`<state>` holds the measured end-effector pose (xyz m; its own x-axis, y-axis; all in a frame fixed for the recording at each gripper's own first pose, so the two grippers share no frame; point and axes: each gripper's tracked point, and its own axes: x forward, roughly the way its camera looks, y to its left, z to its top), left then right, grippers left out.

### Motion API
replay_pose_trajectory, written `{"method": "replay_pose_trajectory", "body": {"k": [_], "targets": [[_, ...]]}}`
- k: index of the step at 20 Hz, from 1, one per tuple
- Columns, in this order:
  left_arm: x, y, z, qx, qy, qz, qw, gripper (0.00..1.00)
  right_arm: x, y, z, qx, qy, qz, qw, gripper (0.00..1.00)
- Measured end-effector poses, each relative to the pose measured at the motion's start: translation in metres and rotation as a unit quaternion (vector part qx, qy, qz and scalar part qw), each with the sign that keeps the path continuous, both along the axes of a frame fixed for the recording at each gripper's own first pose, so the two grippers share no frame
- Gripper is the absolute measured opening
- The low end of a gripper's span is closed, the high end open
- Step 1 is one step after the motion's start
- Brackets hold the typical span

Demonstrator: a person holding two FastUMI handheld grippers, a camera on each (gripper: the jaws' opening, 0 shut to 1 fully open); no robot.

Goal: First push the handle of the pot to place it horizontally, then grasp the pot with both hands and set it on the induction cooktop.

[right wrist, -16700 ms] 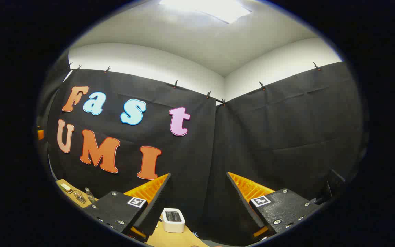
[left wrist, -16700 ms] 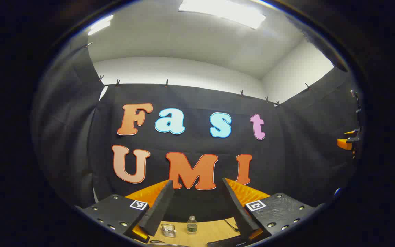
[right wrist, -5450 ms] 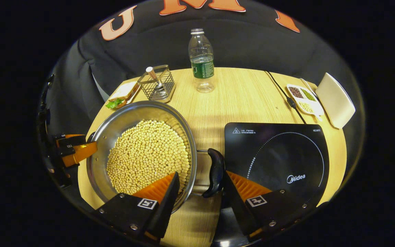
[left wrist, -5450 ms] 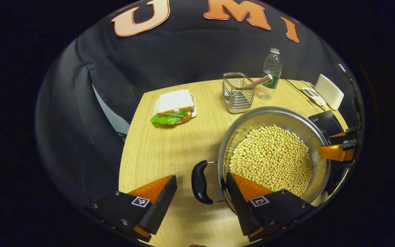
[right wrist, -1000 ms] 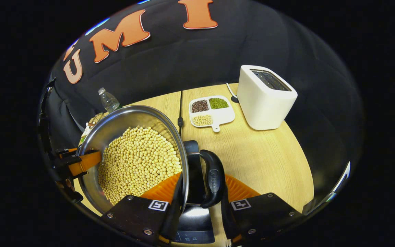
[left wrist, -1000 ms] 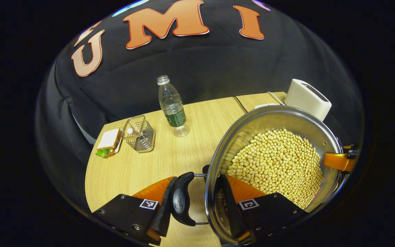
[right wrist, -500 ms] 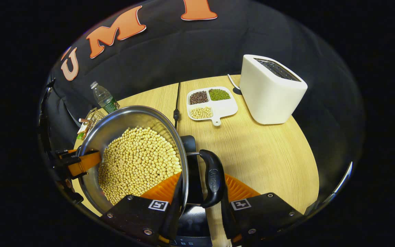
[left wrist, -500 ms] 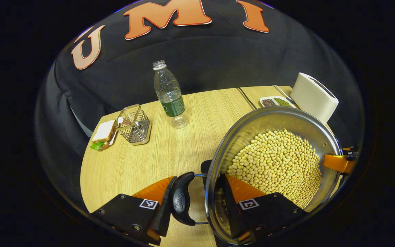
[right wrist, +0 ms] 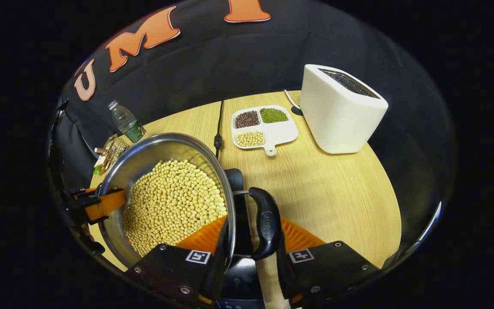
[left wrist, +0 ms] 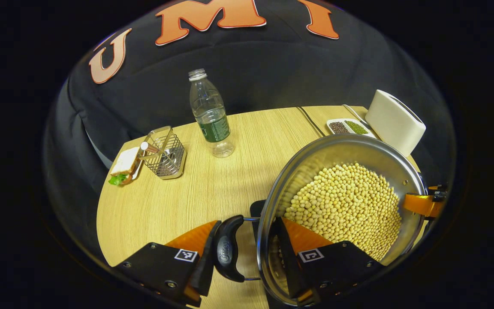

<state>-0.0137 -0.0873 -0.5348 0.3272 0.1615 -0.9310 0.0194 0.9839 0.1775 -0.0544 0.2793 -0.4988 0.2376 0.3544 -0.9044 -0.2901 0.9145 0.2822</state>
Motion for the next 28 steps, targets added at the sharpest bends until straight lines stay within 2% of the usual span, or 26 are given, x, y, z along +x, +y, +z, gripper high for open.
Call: {"method": "replay_pose_trajectory", "body": {"k": [5,6,7,8,14,17,18,20,23,25,28], "targets": [[-0.002,0.002,0.0,-0.009,0.003,-0.002,1.0,0.7,0.004,0.001,-0.001,-0.008,-0.014,-0.002,1.0,0.54],[-0.003,0.001,0.0,-0.01,0.004,0.003,1.0,0.72,0.005,0.0,-0.002,-0.015,-0.021,0.004,1.0,0.58],[-0.004,0.001,-0.001,-0.006,0.007,0.004,1.0,0.74,0.006,-0.001,-0.002,-0.022,-0.031,0.011,0.999,0.55],[-0.005,0.0,0.001,-0.003,0.008,0.003,1.0,0.76,0.006,-0.001,-0.001,-0.029,-0.039,0.017,0.999,0.64],[0.0,0.002,0.04,0.01,-0.023,-0.002,1.0,0.8,0.013,-0.006,0.03,-0.015,-0.096,0.012,0.995,0.84],[0.005,0.006,0.07,0.021,-0.056,0.001,0.998,0.82,0.02,-0.001,0.06,0.001,-0.14,0.012,0.99,0.88],[0.011,0.006,0.083,0.023,-0.076,0.005,0.997,0.83,0.025,0.001,0.074,0.009,-0.158,0.013,0.987,0.89],[0.019,0.007,0.116,0.024,-0.111,0.015,0.993,0.91,0.037,-0.001,0.112,0.027,-0.199,0.013,0.979,0.9],[0.038,0.021,0.19,0.037,-0.188,0.032,0.981,0.91,0.052,0.001,0.171,0.063,-0.259,0.011,0.964,0.92],[0.053,0.024,0.245,0.036,-0.249,0.043,0.967,0.91,0.06,0.006,0.217,0.112,-0.291,-0.007,0.95,0.93],[0.054,0.024,0.301,0.044,-0.312,0.052,0.948,0.92,0.053,0.012,0.269,0.212,-0.301,-0.047,0.929,0.93]]}}
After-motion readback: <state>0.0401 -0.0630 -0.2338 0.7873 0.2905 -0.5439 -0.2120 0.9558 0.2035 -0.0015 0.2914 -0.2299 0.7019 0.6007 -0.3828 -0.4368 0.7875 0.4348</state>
